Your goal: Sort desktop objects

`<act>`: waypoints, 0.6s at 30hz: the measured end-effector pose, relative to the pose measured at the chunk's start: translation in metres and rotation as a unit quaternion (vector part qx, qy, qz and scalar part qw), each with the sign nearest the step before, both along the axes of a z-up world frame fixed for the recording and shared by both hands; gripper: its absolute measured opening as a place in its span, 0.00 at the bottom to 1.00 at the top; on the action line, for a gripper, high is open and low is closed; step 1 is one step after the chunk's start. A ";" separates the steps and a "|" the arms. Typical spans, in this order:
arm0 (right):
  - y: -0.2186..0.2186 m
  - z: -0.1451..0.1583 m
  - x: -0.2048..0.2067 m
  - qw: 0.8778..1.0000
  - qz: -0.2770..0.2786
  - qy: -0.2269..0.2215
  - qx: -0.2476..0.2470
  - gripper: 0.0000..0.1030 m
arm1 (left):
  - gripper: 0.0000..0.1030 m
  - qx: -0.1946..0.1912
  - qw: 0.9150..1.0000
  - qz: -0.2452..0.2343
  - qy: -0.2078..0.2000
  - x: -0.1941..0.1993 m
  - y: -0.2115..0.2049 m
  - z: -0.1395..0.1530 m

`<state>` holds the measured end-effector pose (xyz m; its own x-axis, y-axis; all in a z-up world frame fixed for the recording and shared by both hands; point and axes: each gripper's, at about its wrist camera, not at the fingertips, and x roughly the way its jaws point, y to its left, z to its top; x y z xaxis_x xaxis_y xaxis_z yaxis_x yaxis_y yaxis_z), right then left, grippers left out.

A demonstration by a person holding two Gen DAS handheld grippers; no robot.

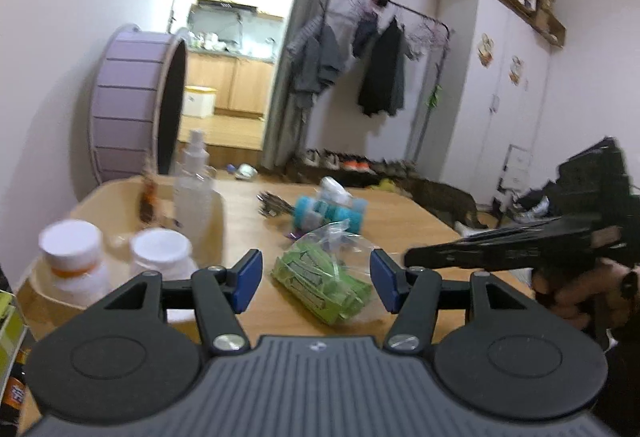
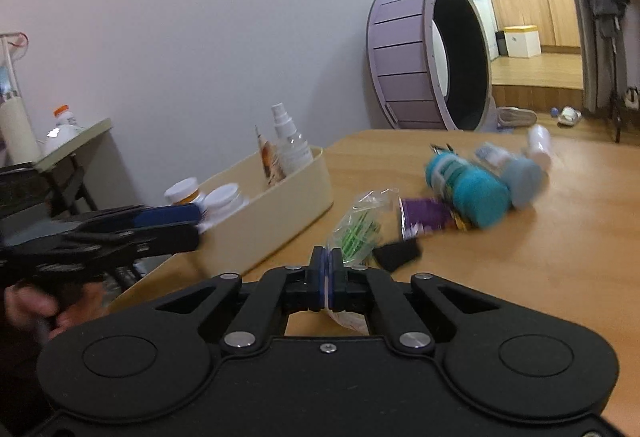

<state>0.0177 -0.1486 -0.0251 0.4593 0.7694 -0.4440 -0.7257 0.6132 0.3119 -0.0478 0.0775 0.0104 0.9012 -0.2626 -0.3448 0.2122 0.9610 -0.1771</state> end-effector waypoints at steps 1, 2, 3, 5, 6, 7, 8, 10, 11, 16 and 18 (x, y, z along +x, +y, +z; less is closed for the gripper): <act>-0.007 0.000 -0.006 1.000 0.000 0.005 0.003 0.01 | 0.57 0.000 1.000 -0.008 0.007 0.002 -0.004 -0.002; -0.016 0.000 -0.014 1.000 0.001 0.009 0.008 0.01 | 0.57 -0.001 1.000 -0.016 0.015 0.005 -0.008 -0.004; -0.024 -0.001 -0.020 1.000 0.002 0.015 0.014 0.02 | 0.57 -0.005 0.999 -0.023 0.024 0.007 -0.011 -0.007; -0.037 -0.003 -0.031 0.999 0.007 0.027 0.022 0.05 | 0.57 -0.019 0.998 -0.034 0.045 0.014 -0.016 -0.012; -0.044 -0.004 -0.036 0.999 0.012 0.029 0.025 0.07 | 0.57 -0.023 0.997 -0.038 0.055 0.017 -0.019 -0.015; -0.049 -0.005 -0.041 0.999 0.015 0.029 0.029 0.10 | 0.57 -0.025 0.997 -0.042 0.064 0.020 -0.022 -0.018; -0.053 -0.007 -0.045 0.999 0.015 0.026 0.035 0.14 | 0.57 -0.027 0.996 -0.043 0.072 0.024 -0.026 -0.020; -0.062 -0.008 -0.049 0.999 0.008 0.016 0.047 0.40 | 0.57 -0.034 0.995 -0.045 0.088 0.029 -0.033 -0.024; -0.068 -0.008 -0.049 0.999 -0.003 0.007 0.054 0.45 | 0.57 -0.039 0.994 -0.046 0.096 0.032 -0.036 -0.025; -0.085 -0.011 -0.048 0.996 -0.033 -0.033 0.071 0.52 | 0.57 -0.043 0.991 -0.030 0.126 0.048 -0.047 -0.032; -0.088 -0.012 -0.049 0.996 -0.037 -0.044 0.069 0.53 | 0.57 -0.040 0.990 -0.021 0.137 0.054 -0.050 -0.038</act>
